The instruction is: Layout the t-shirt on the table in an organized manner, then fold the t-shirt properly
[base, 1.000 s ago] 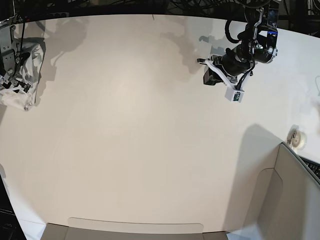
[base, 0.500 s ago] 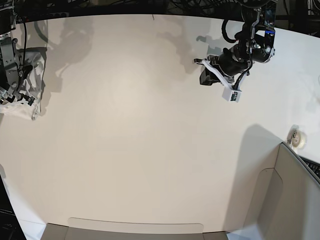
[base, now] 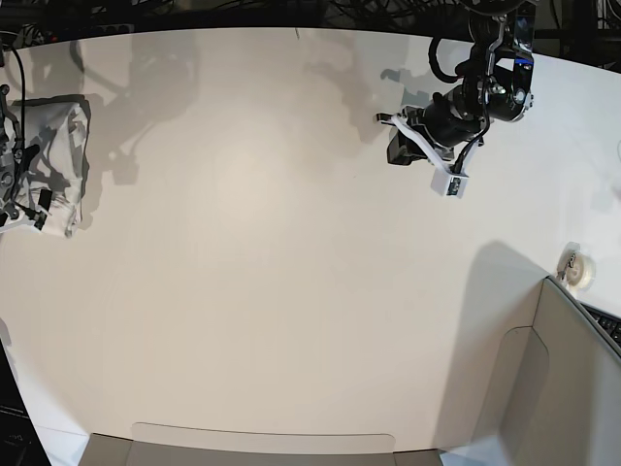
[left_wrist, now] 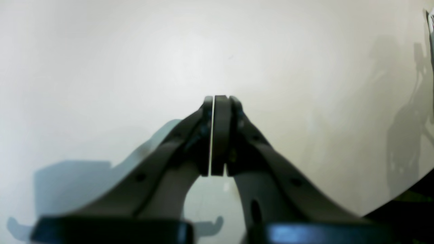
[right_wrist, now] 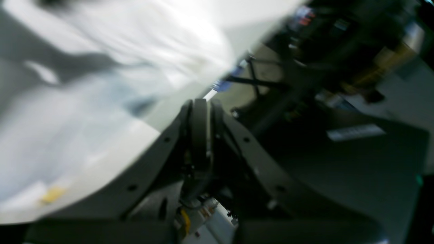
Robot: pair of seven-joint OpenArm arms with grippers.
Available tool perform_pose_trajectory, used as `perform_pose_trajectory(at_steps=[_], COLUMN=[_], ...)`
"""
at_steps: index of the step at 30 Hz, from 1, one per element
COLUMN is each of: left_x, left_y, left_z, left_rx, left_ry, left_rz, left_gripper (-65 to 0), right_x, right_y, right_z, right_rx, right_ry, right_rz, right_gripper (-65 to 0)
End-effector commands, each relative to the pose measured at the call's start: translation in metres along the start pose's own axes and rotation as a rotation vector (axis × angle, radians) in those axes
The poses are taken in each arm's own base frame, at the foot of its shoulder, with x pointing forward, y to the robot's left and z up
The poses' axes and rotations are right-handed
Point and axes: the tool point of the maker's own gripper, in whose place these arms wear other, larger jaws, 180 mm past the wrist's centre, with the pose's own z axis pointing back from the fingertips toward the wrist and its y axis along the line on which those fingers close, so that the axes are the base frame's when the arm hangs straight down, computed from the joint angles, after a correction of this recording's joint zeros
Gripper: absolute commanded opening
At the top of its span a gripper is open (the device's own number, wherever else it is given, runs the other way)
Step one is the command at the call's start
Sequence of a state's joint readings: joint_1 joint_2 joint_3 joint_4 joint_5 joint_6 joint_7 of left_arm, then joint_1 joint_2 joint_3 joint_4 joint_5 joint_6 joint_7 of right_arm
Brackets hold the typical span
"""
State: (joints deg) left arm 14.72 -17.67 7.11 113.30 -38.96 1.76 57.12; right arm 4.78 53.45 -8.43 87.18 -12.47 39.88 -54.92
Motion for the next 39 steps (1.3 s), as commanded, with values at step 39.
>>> perform_pose_trajectory(at_steps=[39], left_x=[-0.005], left_y=[-0.009], left_z=[0.022], left_rx=[-0.011], left_ry=[-0.015], left_rz=[-0.051], left_gripper=[-65.0], right_x=[0.098], right_y=[0.156], right_z=[0.156], right_rx=[0.625], right_ry=[-0.656], right_rz=[-0.687], right_gripper=[-65.0])
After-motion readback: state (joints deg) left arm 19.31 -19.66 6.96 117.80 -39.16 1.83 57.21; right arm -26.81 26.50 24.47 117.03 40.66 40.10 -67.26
